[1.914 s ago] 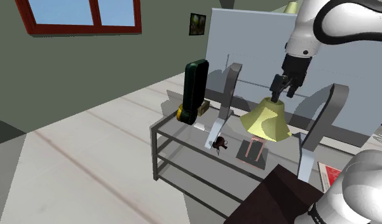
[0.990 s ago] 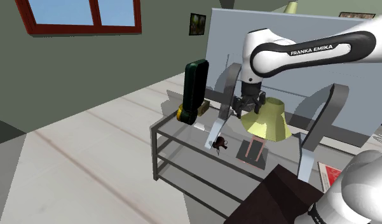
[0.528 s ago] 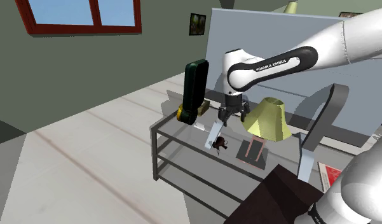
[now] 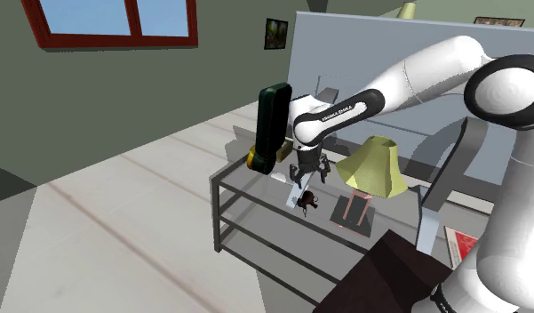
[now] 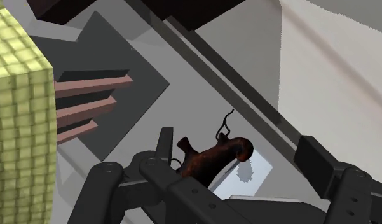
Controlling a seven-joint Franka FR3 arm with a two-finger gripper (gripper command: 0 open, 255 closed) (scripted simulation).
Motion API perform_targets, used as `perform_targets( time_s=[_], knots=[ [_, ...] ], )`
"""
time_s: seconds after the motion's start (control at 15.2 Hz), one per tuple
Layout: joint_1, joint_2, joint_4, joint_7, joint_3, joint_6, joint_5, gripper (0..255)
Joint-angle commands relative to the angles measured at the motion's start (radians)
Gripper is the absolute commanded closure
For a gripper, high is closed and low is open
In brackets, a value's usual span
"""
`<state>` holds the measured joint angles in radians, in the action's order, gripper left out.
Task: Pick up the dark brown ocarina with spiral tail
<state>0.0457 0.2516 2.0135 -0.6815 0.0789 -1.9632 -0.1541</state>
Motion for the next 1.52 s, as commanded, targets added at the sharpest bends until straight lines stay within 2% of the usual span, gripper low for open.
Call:
perform_targets(
  time_s=[0.0, 0.4, 1.06, 1.12, 1.45],
  knots=[
    [0.0, 0.091, -0.061, -0.026, -0.009, -0.008, -0.008, 0],
    [-0.007, 0.343, -0.263, -0.093, -0.036, 0.005, -0.014, 0],
    [-0.009, 0.422, -0.275, -0.105, -0.04, -0.06, -0.02, 0],
    [-0.008, 0.42, -0.274, -0.104, -0.04, -0.06, -0.02, 255],
    [-0.008, 0.42, -0.274, -0.104, -0.041, -0.06, -0.02, 255]
  ],
)
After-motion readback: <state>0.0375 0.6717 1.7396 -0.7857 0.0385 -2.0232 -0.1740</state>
